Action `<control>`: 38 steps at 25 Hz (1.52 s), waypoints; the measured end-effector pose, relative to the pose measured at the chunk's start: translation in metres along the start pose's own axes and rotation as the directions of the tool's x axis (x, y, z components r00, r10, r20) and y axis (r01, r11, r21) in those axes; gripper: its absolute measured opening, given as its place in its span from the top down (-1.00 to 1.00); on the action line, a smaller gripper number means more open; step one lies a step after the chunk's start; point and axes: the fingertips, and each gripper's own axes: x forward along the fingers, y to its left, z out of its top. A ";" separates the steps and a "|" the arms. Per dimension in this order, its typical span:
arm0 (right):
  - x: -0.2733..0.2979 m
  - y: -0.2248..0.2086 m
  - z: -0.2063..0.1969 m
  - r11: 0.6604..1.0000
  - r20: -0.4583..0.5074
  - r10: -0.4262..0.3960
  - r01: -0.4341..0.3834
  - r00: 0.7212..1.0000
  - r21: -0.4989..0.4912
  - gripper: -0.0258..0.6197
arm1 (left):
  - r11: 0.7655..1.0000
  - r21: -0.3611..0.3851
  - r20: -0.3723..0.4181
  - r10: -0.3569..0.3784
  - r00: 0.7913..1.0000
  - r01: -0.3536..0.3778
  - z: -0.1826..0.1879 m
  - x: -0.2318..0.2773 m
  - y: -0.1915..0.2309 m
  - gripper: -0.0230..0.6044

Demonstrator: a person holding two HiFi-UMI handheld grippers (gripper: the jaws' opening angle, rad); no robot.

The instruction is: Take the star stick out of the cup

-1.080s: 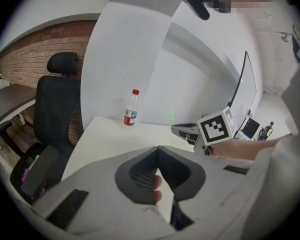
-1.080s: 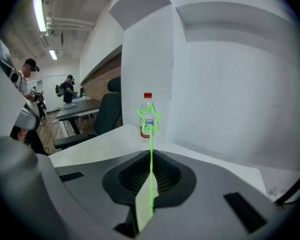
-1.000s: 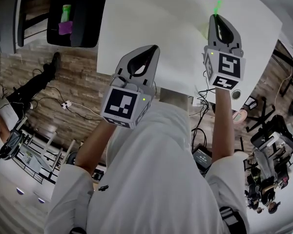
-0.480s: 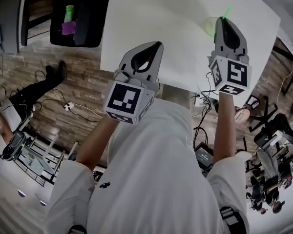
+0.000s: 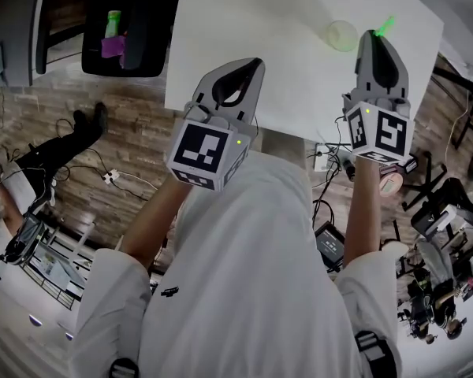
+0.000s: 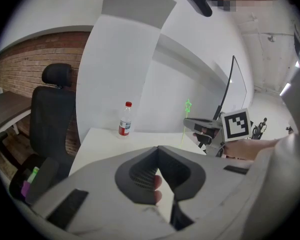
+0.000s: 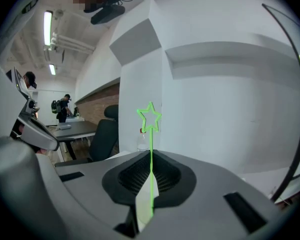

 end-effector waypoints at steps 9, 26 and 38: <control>-0.045 -0.004 0.045 0.999 0.054 -0.041 0.042 0.998 -0.011 0.87 | 1.000 0.018 0.041 -0.012 0.999 0.011 0.016 -0.016 -0.007 0.91; -0.133 0.013 0.068 0.997 0.069 -0.081 0.080 0.994 0.012 0.87 | 0.998 0.062 0.132 -0.017 0.991 0.009 0.050 -0.048 -0.003 0.91; -0.147 0.041 0.077 0.998 0.081 0.062 -0.062 0.995 -0.014 0.87 | 0.992 0.128 0.164 -0.043 0.986 0.022 0.061 -0.062 -0.025 0.91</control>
